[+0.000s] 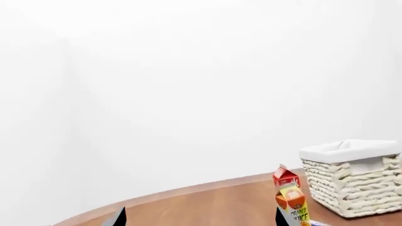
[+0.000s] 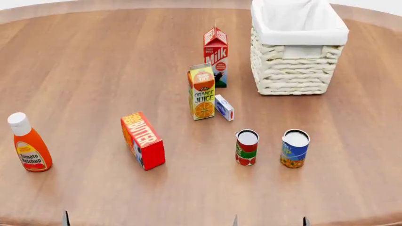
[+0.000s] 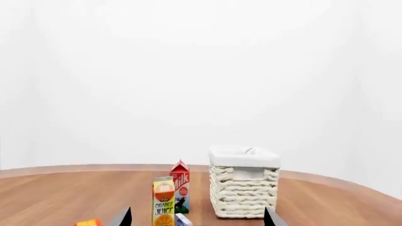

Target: Pick up the alphabet soup, and put it in the basket.

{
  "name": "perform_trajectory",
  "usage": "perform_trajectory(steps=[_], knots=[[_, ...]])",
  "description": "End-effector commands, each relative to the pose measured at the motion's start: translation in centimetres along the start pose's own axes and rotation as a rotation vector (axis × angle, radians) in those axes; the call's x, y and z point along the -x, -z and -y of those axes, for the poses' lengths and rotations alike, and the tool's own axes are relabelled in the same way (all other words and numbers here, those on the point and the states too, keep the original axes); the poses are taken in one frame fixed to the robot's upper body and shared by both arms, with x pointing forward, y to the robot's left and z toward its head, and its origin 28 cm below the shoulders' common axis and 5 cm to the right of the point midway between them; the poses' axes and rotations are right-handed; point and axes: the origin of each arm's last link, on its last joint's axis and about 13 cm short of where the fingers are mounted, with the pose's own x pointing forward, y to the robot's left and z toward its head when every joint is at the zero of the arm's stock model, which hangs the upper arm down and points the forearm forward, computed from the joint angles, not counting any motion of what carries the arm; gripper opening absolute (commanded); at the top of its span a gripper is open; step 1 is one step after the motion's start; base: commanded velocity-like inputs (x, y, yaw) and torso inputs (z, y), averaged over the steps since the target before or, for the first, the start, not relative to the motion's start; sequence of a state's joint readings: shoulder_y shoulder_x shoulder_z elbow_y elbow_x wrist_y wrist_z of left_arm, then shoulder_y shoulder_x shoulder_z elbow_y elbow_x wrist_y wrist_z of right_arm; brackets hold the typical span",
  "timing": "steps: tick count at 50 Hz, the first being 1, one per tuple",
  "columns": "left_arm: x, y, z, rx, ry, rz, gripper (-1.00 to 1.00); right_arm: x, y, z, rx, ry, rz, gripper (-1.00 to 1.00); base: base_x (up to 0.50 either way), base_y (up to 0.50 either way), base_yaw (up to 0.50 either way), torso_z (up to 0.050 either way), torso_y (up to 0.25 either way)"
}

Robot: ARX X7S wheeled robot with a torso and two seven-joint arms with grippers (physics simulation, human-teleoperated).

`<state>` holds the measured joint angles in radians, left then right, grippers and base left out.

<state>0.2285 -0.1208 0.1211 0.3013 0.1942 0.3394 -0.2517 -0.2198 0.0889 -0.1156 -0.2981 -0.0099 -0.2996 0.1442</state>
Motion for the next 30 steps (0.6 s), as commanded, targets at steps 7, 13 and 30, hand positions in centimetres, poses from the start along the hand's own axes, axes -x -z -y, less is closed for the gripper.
perform_trajectory(steps=[7, 13, 30], knots=[[0.2, -1.0, -1.1, 0.028, -0.073, 0.089, 1.0, 0.1, -0.6, 0.7, -0.025, 0.063, 0.045, 1.0, 0.0, 0.0, 0.0, 0.0, 0.0], [-0.3, -0.3, -1.1, 0.027, -0.057, 0.013, 1.0, -0.1, -0.3, 0.8, -0.024, 0.062, 0.031, 1.0, 0.0, 0.0, 0.0, 0.0, 0.0], [-0.4, -0.1, -1.2, 0.065, -0.007, -0.053, 1.0, -0.6, 0.2, 0.7, 0.008, 0.075, 0.016, 1.0, 0.0, 0.0, 0.0, 0.0, 0.0]])
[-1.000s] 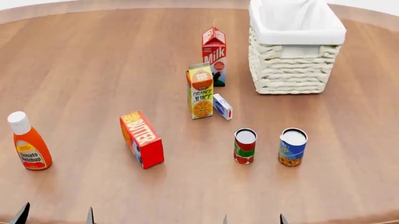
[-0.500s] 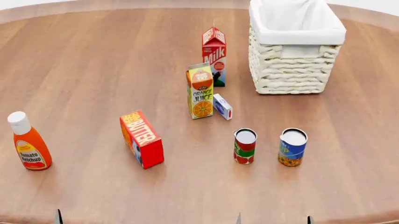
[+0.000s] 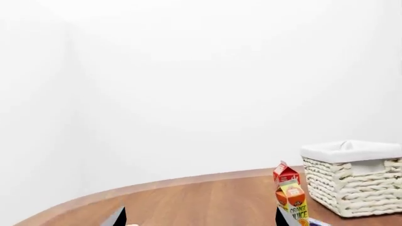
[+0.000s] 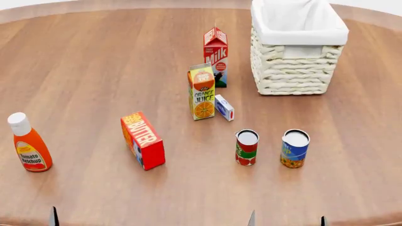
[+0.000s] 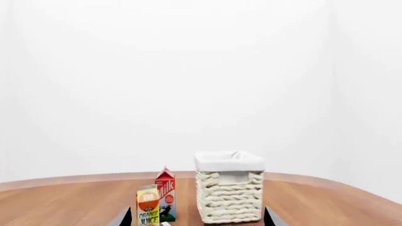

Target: Pick up the alphabet soup, and put it in the basket.

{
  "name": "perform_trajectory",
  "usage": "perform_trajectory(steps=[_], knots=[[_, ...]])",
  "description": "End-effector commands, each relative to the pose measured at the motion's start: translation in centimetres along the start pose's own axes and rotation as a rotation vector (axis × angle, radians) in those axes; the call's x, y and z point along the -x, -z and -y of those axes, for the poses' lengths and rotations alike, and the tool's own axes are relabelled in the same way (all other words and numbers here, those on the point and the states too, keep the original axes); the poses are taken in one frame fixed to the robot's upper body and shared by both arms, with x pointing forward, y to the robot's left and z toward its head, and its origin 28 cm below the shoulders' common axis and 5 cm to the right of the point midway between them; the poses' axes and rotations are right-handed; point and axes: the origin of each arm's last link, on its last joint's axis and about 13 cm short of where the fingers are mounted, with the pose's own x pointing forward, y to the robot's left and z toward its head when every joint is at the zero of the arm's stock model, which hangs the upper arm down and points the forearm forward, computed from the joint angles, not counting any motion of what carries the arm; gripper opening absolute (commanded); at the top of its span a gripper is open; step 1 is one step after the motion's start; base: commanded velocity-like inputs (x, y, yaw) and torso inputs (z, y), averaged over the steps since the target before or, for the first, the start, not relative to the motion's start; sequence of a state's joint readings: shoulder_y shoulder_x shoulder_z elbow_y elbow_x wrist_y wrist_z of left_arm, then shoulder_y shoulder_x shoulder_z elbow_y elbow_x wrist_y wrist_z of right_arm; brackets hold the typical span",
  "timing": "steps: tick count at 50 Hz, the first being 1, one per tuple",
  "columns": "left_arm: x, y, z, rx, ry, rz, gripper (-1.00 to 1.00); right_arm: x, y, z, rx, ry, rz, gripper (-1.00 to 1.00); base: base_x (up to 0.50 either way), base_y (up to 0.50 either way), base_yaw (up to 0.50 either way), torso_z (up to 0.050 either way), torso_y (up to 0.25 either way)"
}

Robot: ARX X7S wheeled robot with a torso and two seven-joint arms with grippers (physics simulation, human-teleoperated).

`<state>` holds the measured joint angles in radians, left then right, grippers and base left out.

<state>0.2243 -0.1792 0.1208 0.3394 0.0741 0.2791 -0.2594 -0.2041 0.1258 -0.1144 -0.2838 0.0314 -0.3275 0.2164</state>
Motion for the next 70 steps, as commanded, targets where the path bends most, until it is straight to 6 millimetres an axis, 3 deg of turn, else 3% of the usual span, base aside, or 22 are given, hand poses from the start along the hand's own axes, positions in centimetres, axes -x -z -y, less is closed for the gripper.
perform_trajectory(steps=[1, 17, 70], knots=[[-0.11, 0.1, -0.08, 0.009, 0.007, -0.012, 1.0, -0.21, 0.26, -0.04, 0.018, 0.005, -0.014, 1.0, 0.0, 0.0, 0.0, 0.0, 0.0], [0.03, 0.28, 0.27, 0.016, 0.027, -0.017, 1.0, -0.2, 0.28, 0.01, 0.026, 0.012, -0.023, 1.0, 0.0, -0.02, 0.0, 0.0, 0.0], [0.18, 0.02, 0.4, 0.027, 0.04, 0.005, 1.0, -0.13, 0.16, 0.01, -0.004, 0.004, -0.019, 1.0, -0.01, -0.19, 0.0, 0.0, 0.0]])
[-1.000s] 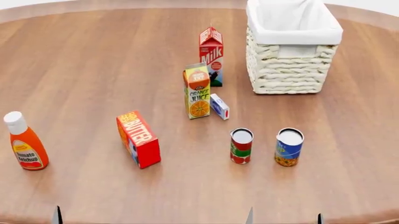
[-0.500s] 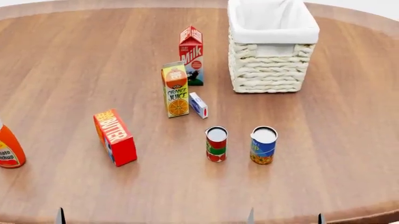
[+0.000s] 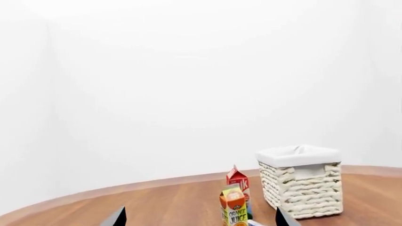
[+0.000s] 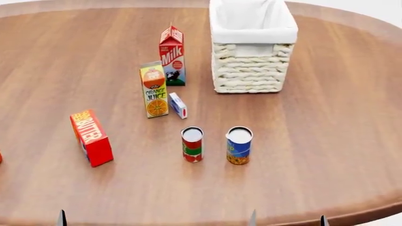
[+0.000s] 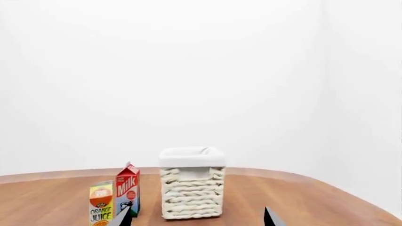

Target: Pick up the alphabet soup, and put it in the basket.

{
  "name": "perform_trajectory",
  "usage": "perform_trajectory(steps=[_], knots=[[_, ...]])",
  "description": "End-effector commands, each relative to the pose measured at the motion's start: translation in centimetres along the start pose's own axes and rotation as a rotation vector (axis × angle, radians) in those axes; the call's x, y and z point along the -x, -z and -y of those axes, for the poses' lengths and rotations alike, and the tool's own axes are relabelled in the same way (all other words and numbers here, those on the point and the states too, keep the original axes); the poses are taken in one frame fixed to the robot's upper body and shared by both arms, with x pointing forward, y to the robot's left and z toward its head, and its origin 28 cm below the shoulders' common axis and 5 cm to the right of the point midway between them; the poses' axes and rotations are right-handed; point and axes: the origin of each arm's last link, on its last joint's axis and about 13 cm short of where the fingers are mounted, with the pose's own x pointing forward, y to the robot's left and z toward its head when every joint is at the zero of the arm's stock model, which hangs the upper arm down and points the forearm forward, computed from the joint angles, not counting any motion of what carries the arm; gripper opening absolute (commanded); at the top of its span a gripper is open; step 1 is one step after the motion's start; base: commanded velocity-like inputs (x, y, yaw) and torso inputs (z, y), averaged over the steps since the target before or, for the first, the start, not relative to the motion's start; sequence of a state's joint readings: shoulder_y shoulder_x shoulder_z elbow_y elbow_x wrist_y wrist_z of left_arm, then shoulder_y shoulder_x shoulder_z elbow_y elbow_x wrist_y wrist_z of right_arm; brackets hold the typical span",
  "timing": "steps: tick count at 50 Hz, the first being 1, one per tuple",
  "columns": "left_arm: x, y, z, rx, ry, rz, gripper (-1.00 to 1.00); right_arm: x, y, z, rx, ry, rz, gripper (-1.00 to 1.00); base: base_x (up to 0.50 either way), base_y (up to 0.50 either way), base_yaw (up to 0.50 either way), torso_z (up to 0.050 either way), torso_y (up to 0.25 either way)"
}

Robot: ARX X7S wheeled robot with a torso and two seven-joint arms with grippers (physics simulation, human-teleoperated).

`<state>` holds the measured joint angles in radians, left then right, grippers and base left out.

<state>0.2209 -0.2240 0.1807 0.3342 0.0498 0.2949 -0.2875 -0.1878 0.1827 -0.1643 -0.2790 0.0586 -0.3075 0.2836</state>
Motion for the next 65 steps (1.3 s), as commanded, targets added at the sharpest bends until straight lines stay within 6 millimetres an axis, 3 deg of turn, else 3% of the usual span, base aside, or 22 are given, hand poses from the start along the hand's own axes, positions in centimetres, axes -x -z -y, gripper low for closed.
perform_trajectory(steps=[1, 47, 65], knots=[[0.0, -0.2, -0.1, 0.005, -0.002, 0.007, 1.0, 0.1, -0.2, 0.0, -0.005, 0.003, 0.012, 1.0, 0.0, -0.2, 0.0, 0.0, 0.0], [0.2, -0.2, 0.1, 0.002, 0.0, 0.026, 1.0, 0.3, -0.3, -0.4, -0.007, -0.01, 0.041, 1.0, 0.0, -0.2, 0.0, 0.0, 0.0], [0.3, -0.3, 0.2, 0.013, 0.008, 0.029, 1.0, 1.2, -0.7, -0.9, 0.013, -0.073, 0.093, 1.0, 0.31, -0.15, 0.0, 0.0, 0.0]])
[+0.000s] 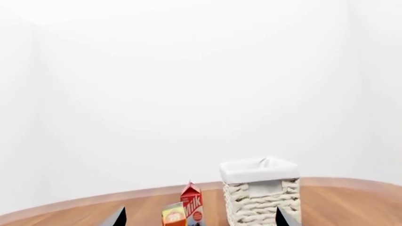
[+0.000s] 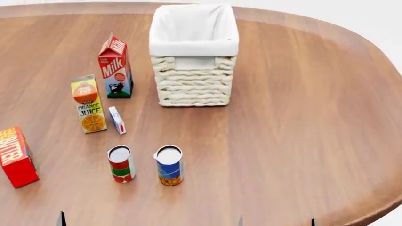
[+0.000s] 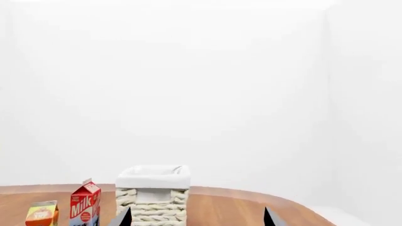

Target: Pick up the alphabet soup, and put it in the basket.

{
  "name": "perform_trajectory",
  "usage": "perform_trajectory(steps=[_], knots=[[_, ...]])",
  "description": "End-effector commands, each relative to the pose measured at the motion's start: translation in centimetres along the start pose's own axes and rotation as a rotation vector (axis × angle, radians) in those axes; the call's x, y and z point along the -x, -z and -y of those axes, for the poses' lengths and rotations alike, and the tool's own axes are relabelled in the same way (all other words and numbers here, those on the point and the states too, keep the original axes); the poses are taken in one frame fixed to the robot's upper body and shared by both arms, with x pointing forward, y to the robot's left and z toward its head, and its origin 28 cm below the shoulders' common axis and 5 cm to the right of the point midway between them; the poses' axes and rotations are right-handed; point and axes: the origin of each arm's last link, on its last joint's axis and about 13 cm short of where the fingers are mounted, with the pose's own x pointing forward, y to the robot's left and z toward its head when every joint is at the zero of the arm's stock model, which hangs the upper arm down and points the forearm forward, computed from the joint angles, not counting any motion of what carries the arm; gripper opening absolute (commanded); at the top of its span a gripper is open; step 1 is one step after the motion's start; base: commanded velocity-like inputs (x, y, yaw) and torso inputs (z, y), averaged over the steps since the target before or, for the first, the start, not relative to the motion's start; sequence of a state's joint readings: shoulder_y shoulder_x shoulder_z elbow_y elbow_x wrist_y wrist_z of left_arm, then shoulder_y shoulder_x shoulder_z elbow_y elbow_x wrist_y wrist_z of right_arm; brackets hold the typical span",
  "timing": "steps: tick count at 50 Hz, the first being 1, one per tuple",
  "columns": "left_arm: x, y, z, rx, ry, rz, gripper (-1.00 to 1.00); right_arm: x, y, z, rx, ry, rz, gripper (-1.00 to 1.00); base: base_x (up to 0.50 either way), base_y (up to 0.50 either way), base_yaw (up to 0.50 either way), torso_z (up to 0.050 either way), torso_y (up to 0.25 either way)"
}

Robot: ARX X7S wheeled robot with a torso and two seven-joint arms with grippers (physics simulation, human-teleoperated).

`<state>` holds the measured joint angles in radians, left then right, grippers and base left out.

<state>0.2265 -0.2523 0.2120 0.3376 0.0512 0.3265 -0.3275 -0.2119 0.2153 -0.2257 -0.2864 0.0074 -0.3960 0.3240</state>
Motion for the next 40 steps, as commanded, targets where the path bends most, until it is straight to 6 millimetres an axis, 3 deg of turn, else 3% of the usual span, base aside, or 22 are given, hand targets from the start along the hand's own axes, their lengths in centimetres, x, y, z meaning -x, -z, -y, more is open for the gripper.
perform_trajectory(steps=[1, 40], knots=[[0.05, -0.1, 0.0, 0.007, 0.002, 0.005, 1.0, 0.36, -0.2, -0.29, 0.004, -0.027, 0.026, 1.0, 0.36, -0.04, 0.0, 0.0, 0.0], [0.03, -0.1, -0.04, 0.008, -0.005, 0.01, 1.0, 0.56, -0.17, -0.56, 0.008, -0.039, 0.033, 1.0, 0.23, -0.01, 0.0, 0.0, 0.0]])
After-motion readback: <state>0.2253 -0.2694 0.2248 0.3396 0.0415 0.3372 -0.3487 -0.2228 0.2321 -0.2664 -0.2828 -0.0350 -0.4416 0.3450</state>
